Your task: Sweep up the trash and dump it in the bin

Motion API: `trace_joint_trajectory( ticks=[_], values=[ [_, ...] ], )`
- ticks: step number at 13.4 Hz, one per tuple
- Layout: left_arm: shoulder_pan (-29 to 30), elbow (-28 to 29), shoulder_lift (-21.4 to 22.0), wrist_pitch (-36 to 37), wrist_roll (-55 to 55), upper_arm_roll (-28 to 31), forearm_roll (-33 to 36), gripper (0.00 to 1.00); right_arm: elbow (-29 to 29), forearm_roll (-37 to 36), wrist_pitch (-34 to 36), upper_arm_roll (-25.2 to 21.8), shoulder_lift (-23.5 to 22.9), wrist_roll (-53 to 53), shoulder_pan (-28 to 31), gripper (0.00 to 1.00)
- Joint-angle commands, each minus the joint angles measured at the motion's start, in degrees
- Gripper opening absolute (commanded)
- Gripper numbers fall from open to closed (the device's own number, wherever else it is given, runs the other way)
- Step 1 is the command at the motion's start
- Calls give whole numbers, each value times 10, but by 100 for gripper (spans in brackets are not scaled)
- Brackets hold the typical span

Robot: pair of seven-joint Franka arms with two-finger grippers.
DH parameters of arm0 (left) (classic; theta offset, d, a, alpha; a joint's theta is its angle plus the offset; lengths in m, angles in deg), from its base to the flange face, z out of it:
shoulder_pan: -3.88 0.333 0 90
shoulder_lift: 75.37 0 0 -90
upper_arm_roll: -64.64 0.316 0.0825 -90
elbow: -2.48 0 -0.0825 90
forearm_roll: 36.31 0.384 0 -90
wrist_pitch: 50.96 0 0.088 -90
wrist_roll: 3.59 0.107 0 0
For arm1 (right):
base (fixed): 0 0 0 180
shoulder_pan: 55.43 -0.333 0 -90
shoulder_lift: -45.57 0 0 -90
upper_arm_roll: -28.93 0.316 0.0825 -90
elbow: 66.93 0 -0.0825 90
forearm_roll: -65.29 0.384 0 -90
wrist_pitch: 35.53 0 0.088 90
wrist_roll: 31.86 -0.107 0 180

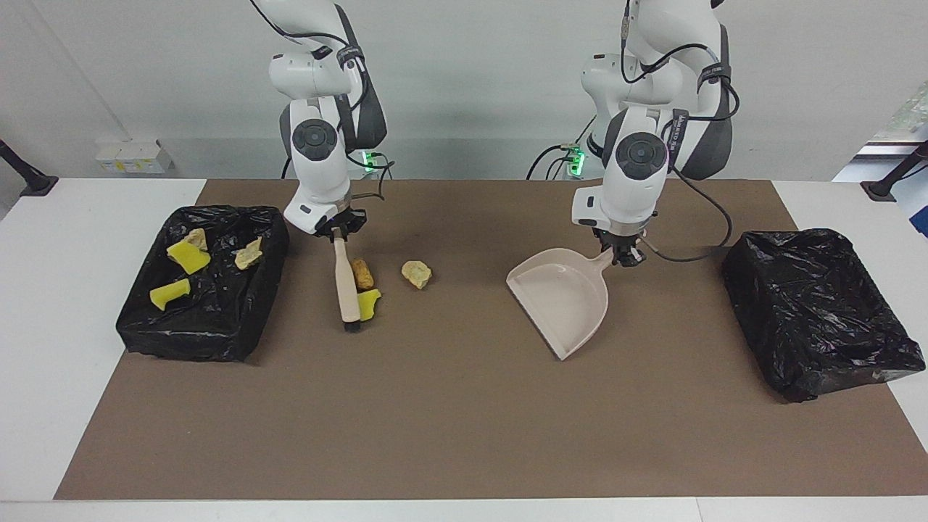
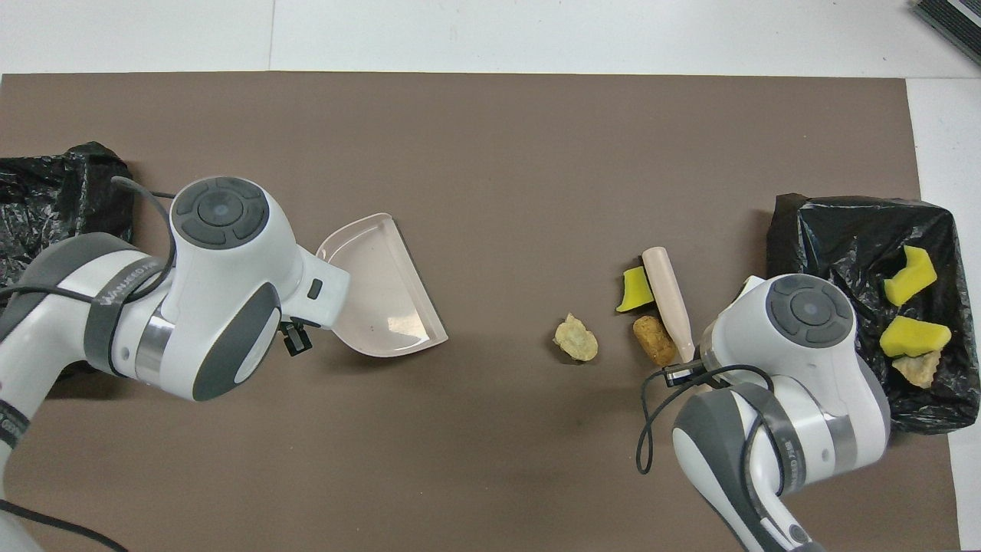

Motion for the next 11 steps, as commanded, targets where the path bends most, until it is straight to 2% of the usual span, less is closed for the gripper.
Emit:
trace_joint_trajectory(
  ticks=[1, 6, 9, 11],
  values=[
    [-26, 64, 42, -54, 49, 3, 11, 0, 8, 32, -9, 0, 11, -58, 0, 0],
    [-51, 69, 1, -118, 52, 3, 12, 0, -8, 98, -30, 1, -4, -205, -85, 0],
    [-52, 70, 1, -121, 53, 3, 12, 0, -40, 145, -33, 2, -25, -267, -124, 0],
    [-52, 73, 1, -127, 53, 3, 12, 0, -56, 149, -54, 2, -47, -315, -157, 0]
  ],
)
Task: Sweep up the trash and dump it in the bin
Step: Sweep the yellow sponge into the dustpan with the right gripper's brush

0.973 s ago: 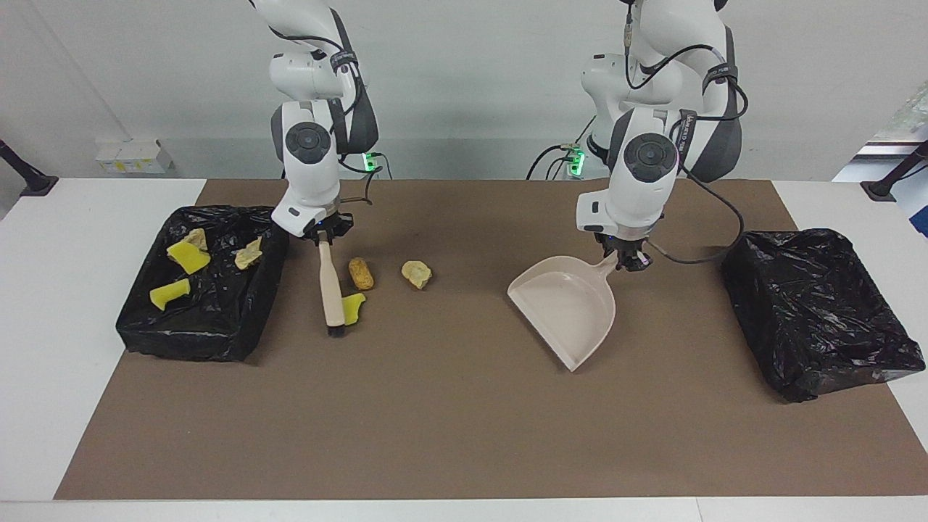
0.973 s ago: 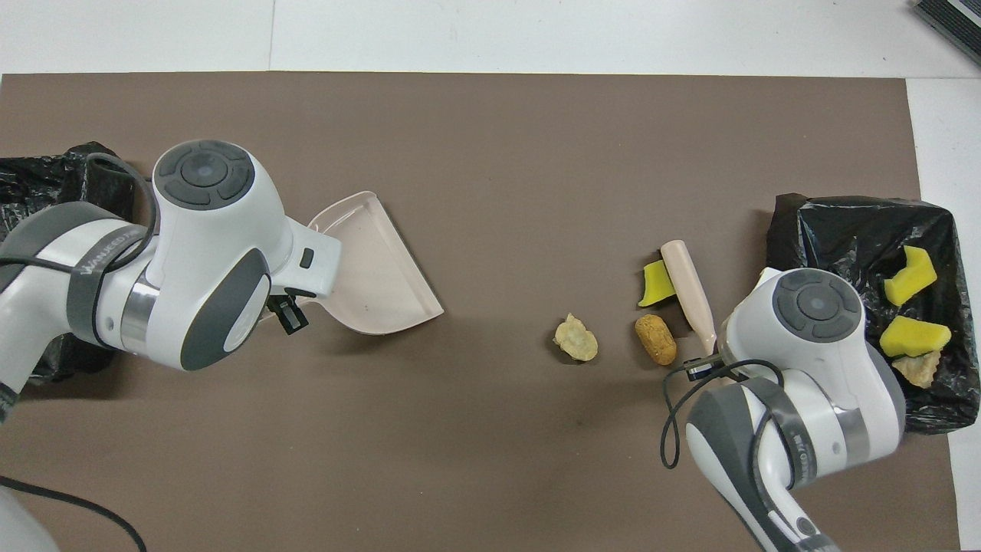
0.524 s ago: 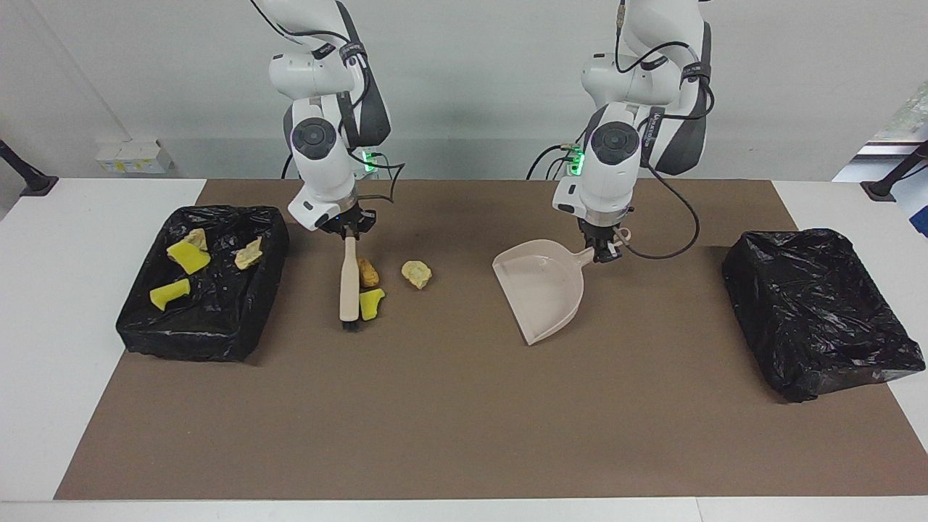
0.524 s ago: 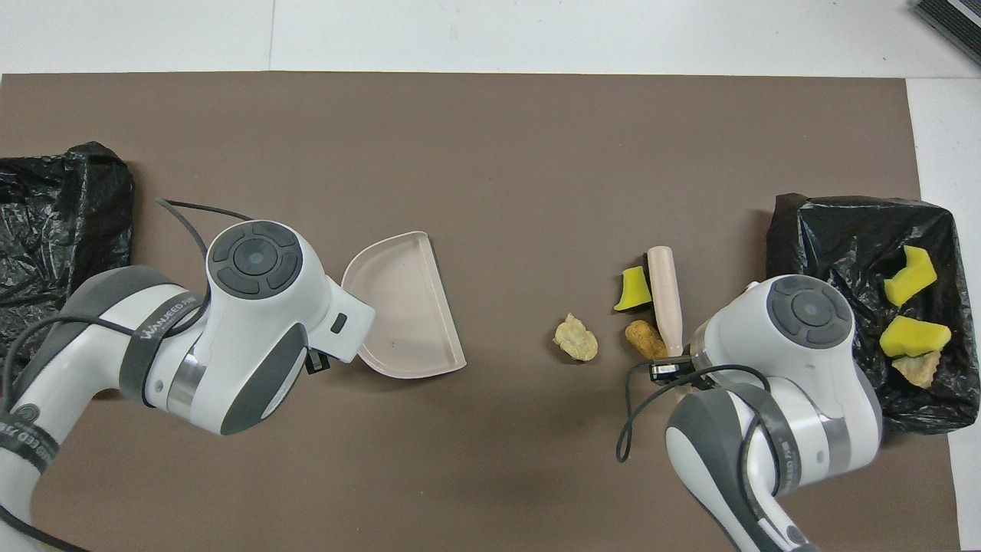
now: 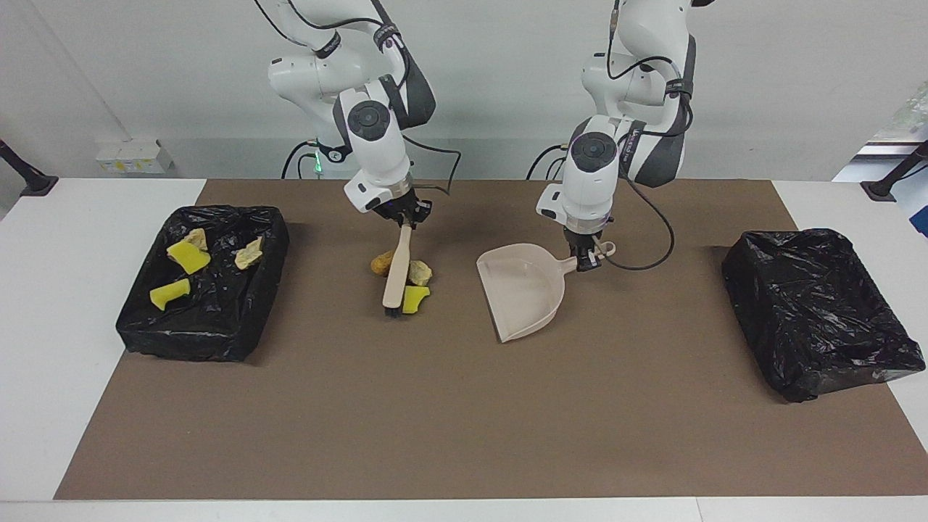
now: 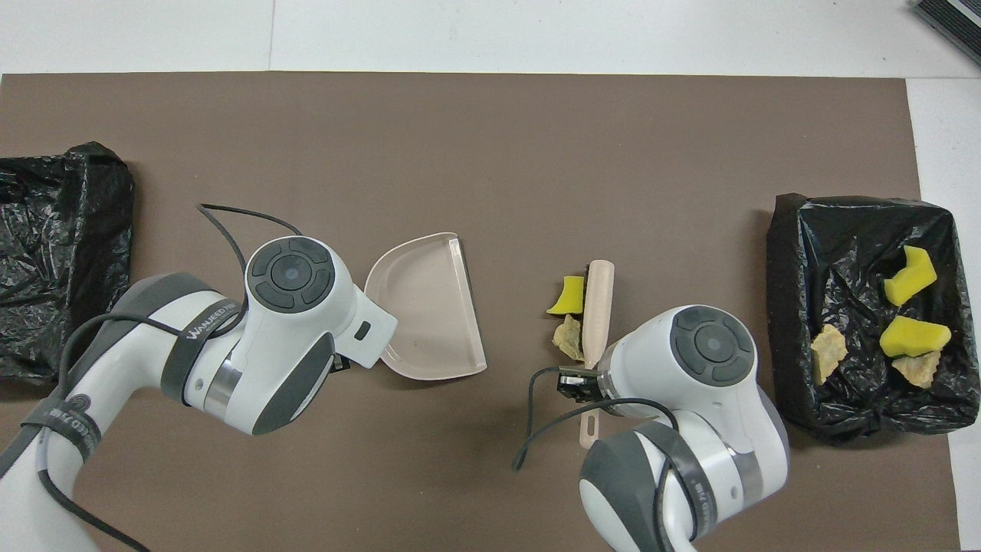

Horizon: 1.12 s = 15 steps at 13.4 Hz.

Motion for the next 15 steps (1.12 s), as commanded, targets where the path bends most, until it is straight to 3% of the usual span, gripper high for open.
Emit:
trace_joint_trajectory(
  ticks=[1, 4, 5, 8, 10, 12, 15],
  values=[
    [-9, 15, 6, -22, 1, 6, 10, 0, -46, 20, -12, 0, -44, -39, -29, 0],
    [-10, 15, 3, -22, 0, 6, 10, 0, -81, 56, -5, 0, -68, -12, -54, 0],
    [-9, 15, -6, -20, 0, 6, 9, 0, -80, 71, 1, 3, -67, 42, -55, 0],
    [-10, 14, -4, -2, 0, 6, 9, 0, -83, 186, 26, 1, -60, 179, -45, 0],
    [-10, 15, -2, 3, -1, 6, 8, 0, -101, 247, 44, -2, -39, 192, -30, 0],
    [-10, 18, -1, 0, -2, 6, 8, 0, -114, 243, 108, -14, -15, 181, -22, 0],
    [-10, 34, 5, -3, -4, 5, 8, 0, -91, 177, 182, -15, 44, 175, 38, 0]
  ],
)
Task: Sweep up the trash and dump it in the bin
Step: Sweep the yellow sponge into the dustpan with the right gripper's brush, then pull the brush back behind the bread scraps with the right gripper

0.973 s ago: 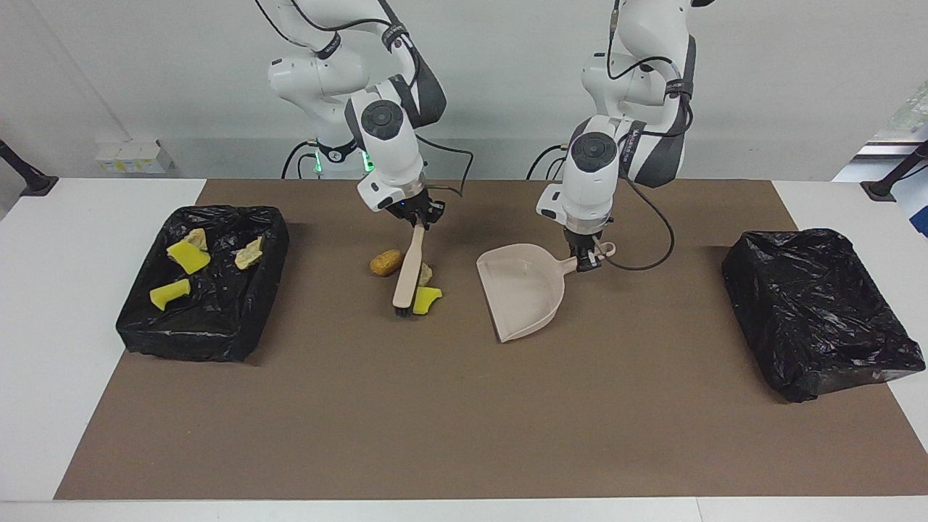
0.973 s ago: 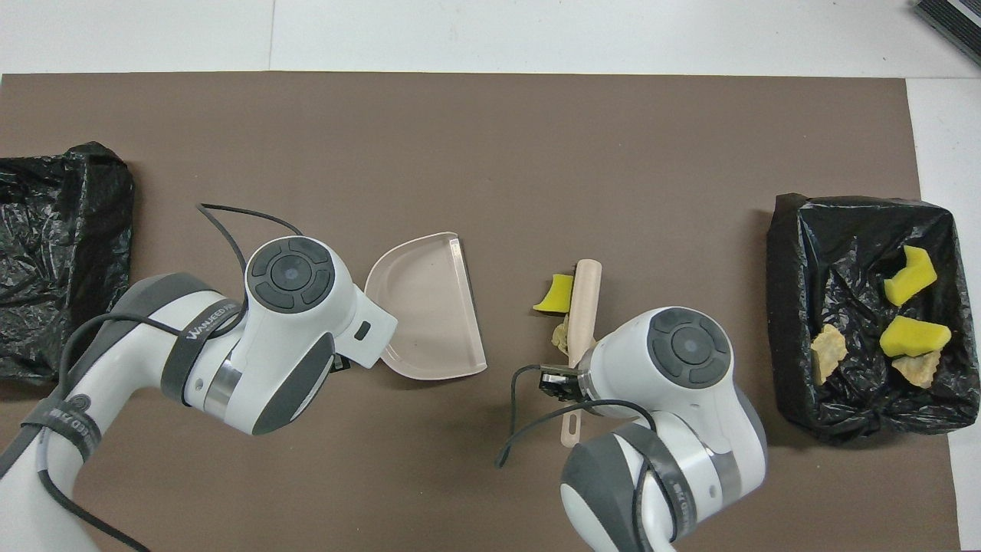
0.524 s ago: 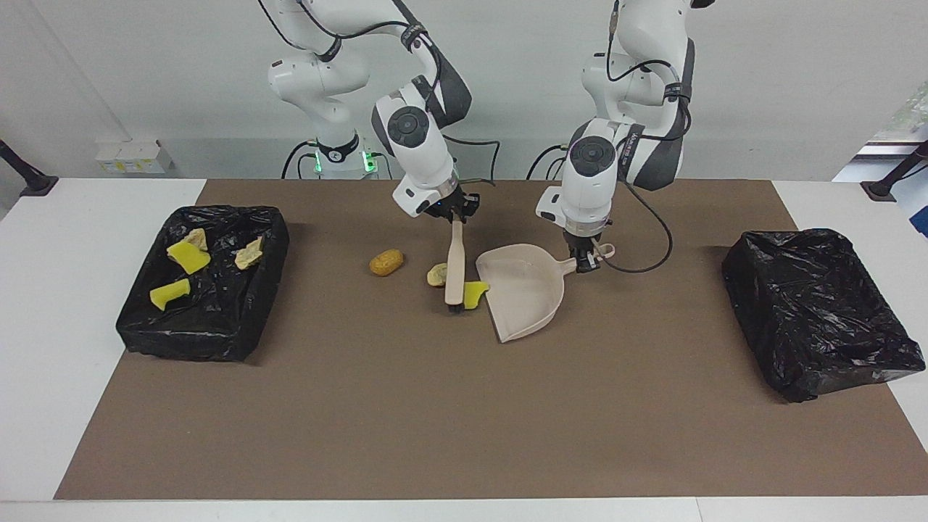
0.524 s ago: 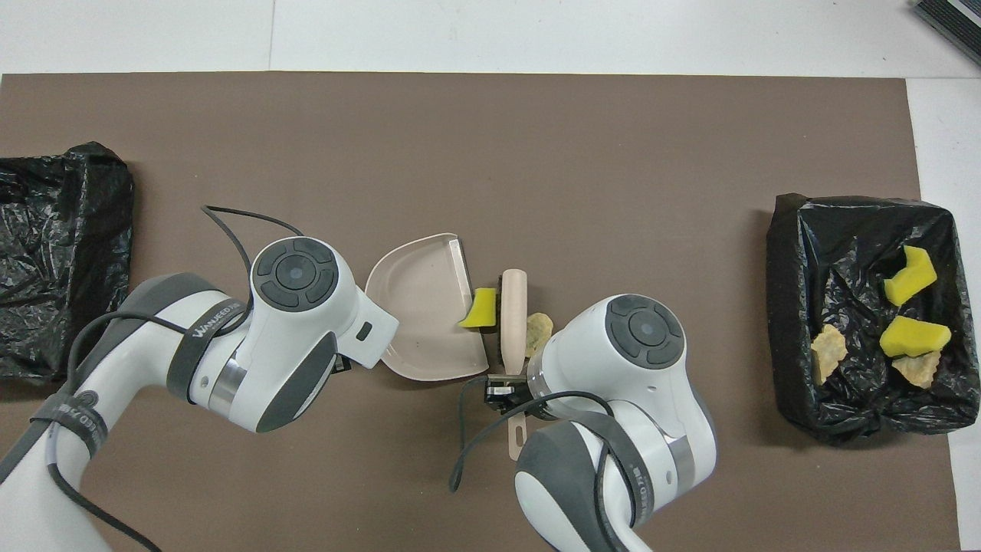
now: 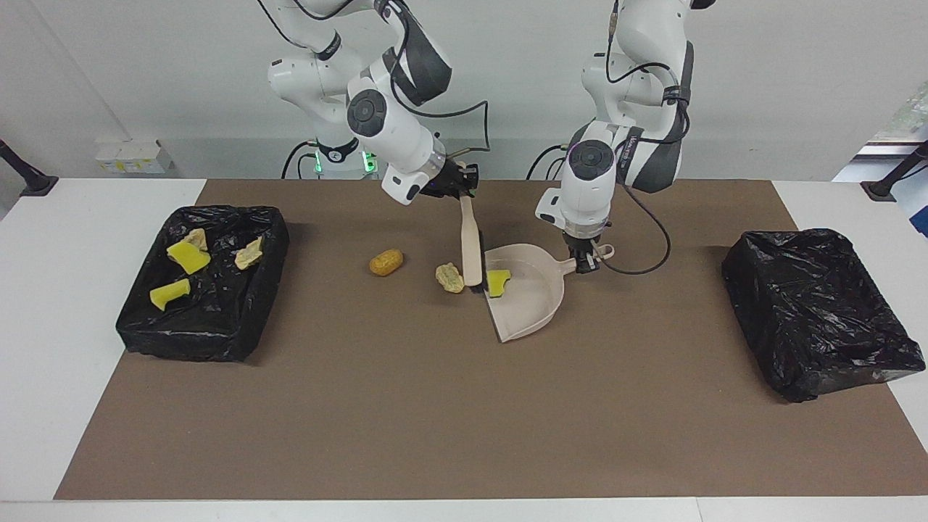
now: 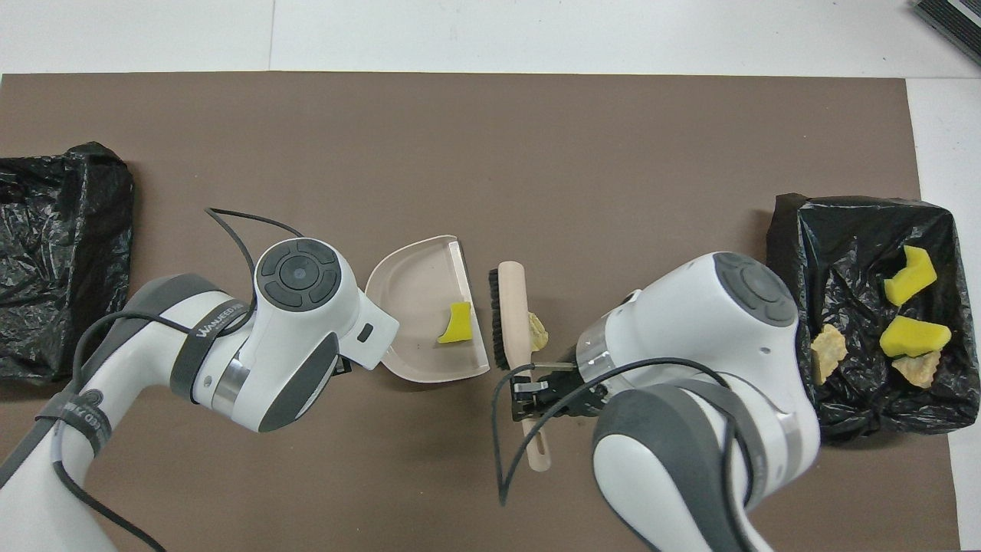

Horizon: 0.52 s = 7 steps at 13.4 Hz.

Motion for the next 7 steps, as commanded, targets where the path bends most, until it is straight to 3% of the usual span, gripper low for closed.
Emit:
trace_joint_trajectory(
  ticks=[1, 4, 7],
  values=[
    [-10, 27, 17, -3, -4, 5, 8, 0, 39, -51, 40, 1, 67, -2, 45, 0],
    [-9, 27, 16, -7, -3, 5, 8, 0, 83, -99, 67, 2, 116, -19, 100, 0],
    [-10, 22, 14, -4, -4, 5, 7, 0, 144, -158, 67, 5, 170, -76, 107, 0]
  ],
)
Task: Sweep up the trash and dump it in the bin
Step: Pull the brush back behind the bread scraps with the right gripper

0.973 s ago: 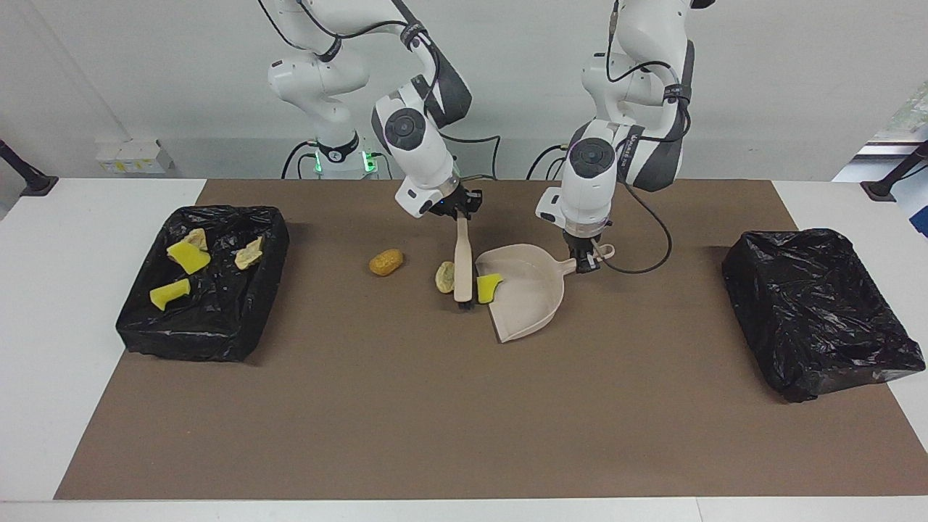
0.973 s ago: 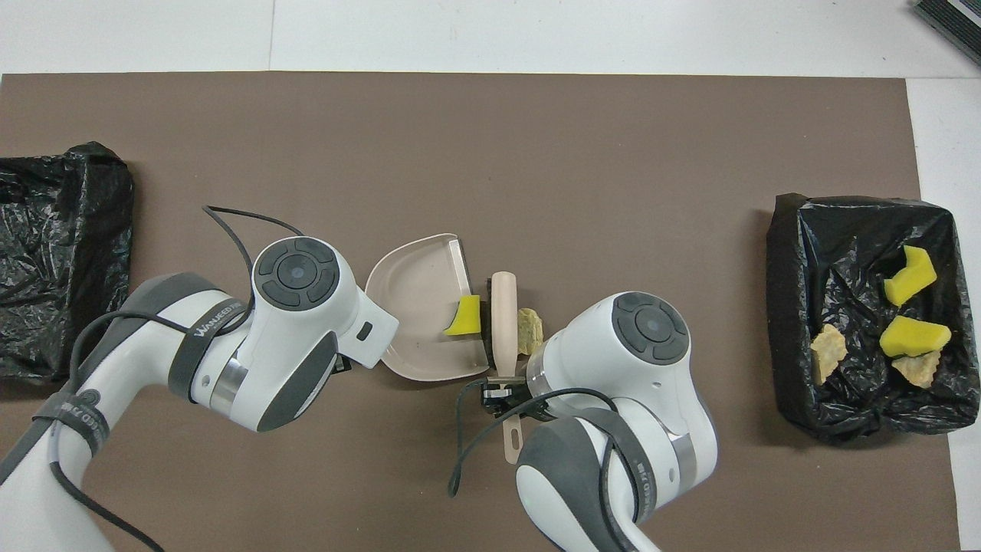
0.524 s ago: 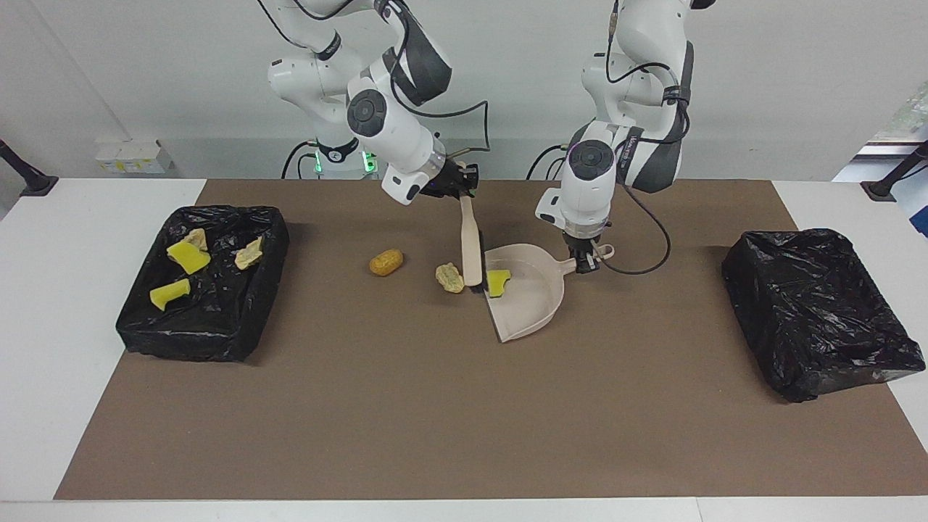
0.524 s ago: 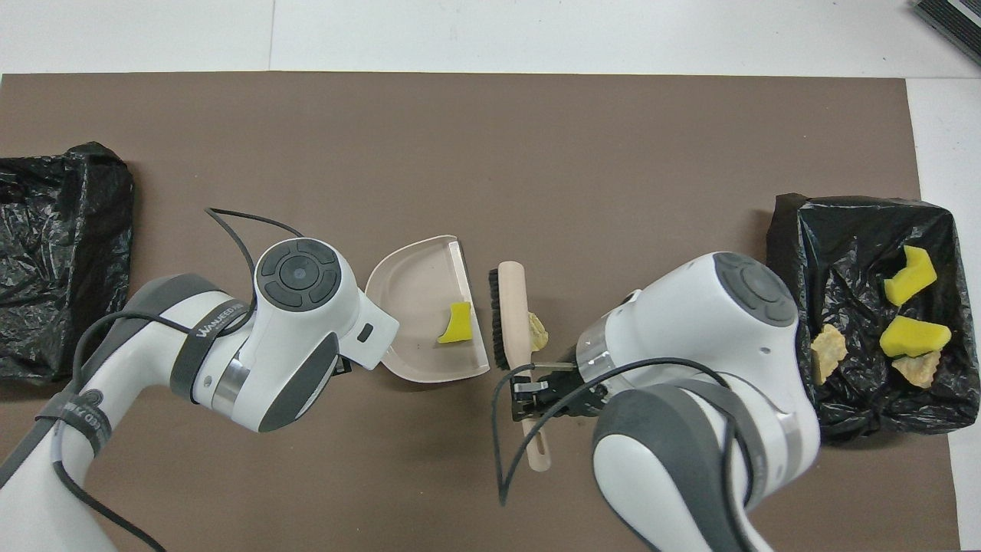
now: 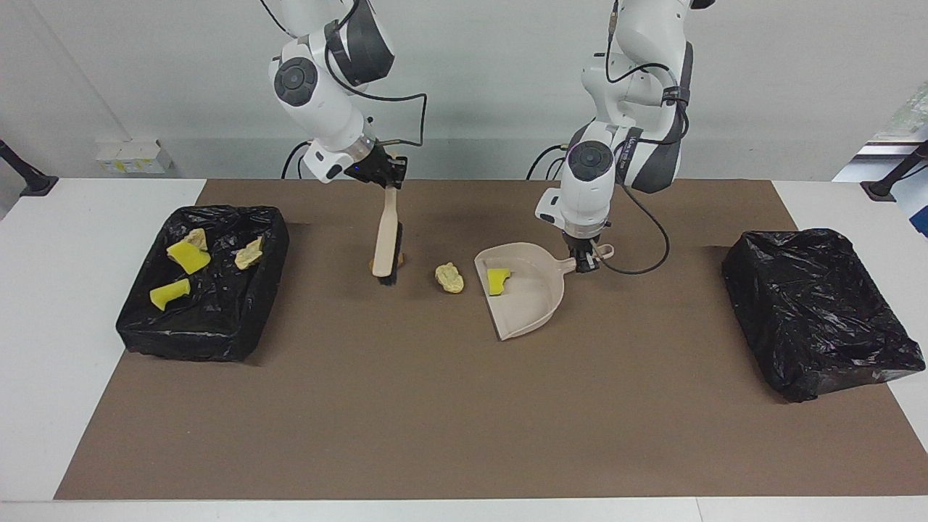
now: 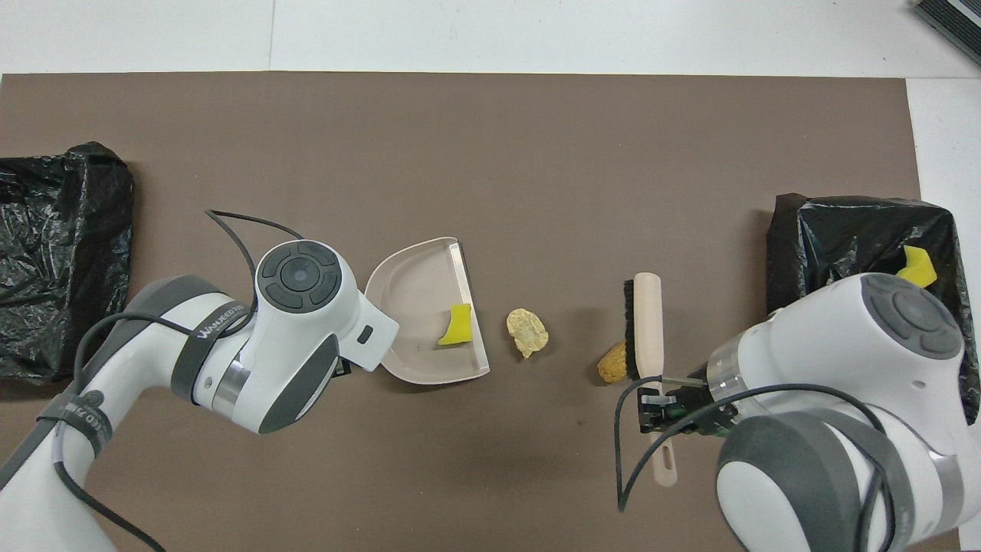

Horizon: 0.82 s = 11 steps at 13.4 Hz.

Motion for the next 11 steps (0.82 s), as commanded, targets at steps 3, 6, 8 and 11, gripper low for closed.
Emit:
trace_joint_trajectory(
  ticks=[3, 6, 8, 11],
  values=[
    [-18, 8, 9, 17, -5, 5, 4, 0, 119, -26, -12, 10, 112, -93, 5, 0],
    [-31, 8, 12, 26, -12, 5, 4, 0, 198, -21, -42, 13, 161, -143, -4, 0],
    [-33, 2, 11, 39, -20, 4, 4, 0, 229, -17, -84, 13, 155, -189, -31, 0],
    [-41, -2, 11, 48, -40, 4, 3, 0, 237, -16, -151, 14, 121, -211, -75, 0]
  ],
)
